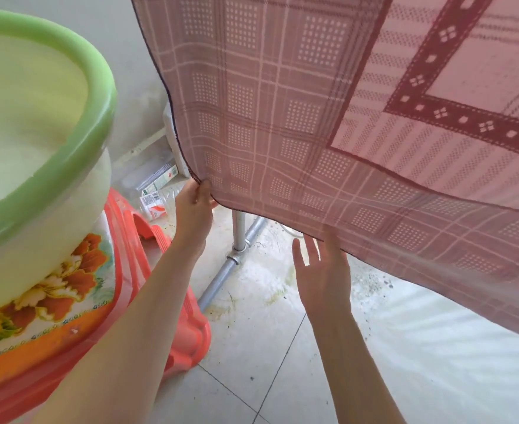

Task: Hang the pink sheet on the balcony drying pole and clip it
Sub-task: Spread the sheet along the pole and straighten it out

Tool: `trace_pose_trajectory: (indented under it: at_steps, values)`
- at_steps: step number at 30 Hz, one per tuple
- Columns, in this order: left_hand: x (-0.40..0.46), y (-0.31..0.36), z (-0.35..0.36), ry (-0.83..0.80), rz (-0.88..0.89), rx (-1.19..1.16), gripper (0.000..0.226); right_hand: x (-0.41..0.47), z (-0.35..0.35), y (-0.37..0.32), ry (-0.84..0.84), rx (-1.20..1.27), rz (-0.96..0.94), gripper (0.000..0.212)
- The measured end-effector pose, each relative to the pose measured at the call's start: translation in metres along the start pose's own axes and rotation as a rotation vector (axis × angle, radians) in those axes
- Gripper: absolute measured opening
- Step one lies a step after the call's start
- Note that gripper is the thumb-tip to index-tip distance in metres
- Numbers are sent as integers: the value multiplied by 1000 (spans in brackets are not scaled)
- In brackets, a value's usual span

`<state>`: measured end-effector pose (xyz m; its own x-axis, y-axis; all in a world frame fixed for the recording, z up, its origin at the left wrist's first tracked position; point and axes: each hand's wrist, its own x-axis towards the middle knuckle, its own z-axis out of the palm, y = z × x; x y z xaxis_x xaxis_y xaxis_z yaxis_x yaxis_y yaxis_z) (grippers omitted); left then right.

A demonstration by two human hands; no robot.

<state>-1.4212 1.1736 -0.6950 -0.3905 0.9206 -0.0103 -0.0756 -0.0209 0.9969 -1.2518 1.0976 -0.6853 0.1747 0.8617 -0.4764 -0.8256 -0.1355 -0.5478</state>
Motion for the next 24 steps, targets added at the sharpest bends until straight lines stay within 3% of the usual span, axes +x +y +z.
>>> trace_pose_trajectory:
  at_steps: [6, 11, 15, 17, 21, 24]
  values:
    - [8, -2, 5, -25, 11, 29, 24, 8, -10, -3, 16, 224, 1, 25]
    - [15, -14, 14, -4, 60, 84, 16, 19, -22, 3, 92, 207, -109, 23]
    - [10, -13, 20, 28, 8, -59, 26, 10, -25, -3, -112, 290, -156, 14]
    - [7, -10, 20, 1, -23, -96, 28, 10, -27, -8, -152, 419, -114, 18]
    - [7, -6, 16, -35, -84, -167, 25, 10, -19, -13, -223, 416, -95, 16]
    - [8, -8, 16, -6, -64, -178, 25, 12, -12, -12, -177, 441, -93, 13]
